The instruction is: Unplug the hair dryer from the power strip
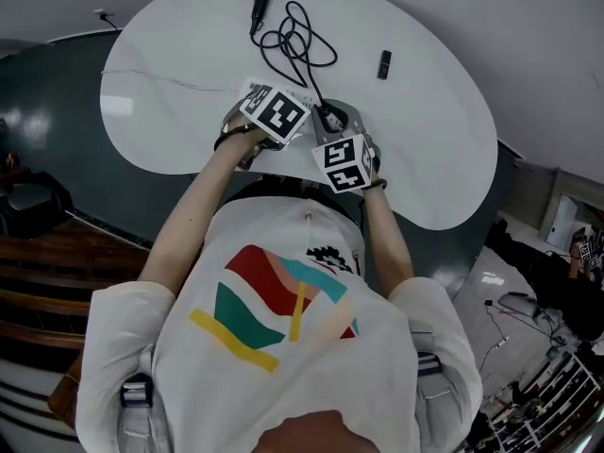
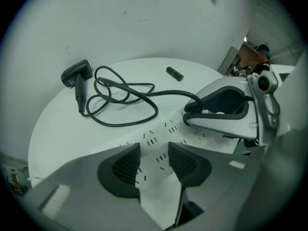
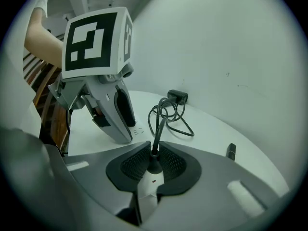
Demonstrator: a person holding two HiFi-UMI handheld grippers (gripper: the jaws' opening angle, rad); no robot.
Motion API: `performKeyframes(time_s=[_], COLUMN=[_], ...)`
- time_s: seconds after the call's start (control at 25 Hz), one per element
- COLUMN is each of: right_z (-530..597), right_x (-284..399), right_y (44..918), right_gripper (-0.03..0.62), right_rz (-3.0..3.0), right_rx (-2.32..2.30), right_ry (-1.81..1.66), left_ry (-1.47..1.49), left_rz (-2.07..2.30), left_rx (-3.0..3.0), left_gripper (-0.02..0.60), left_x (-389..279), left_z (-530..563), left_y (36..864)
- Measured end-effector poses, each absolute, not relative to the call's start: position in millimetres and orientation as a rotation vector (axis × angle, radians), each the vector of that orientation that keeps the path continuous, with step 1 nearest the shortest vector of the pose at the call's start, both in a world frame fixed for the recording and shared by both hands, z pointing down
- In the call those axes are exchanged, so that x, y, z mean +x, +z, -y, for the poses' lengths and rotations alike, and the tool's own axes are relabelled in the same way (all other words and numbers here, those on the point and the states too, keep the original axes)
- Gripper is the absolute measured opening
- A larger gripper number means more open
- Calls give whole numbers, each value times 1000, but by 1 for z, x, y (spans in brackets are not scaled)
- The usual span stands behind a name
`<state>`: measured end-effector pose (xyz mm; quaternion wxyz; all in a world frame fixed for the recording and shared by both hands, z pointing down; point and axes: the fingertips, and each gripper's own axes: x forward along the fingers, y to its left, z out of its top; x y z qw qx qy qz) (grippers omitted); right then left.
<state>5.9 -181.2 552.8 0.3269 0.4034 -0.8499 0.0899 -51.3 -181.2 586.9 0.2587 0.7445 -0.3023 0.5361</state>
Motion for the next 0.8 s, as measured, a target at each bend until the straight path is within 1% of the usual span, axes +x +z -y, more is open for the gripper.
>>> performKeyframes(time_s=[0.2, 0.24, 0.32, 0.4, 0.44, 0.56, 0.8], right_z=[190, 194, 217, 254, 263, 259, 254], right_x=[15, 16, 17, 18, 19, 25, 23], right_y=[546, 528, 449, 376, 360, 356, 362], right_gripper=[66, 66, 64, 66, 66, 67, 60], right_rz=[2305, 2390, 2677, 2814, 2815, 2811, 2785], right_rx=[1159, 1193, 1314, 1397, 1386, 1337, 1329], right_ry=[517, 584, 699, 507, 413, 399, 365], left_ry=[1468, 1474, 1515, 1521, 1503, 1465, 1488], left_rz=[772, 765, 752, 760, 771, 785, 777], left_rx=[2002, 2003, 2003, 2022, 2028, 2018, 2011], left_gripper=[185, 185, 181, 181, 181, 181, 181], left_x=[-47, -46, -47, -50, -50, -49, -46], left_z=[184, 183, 186, 194, 191, 175, 183], left_y=[585, 585, 585, 585, 586, 592, 587])
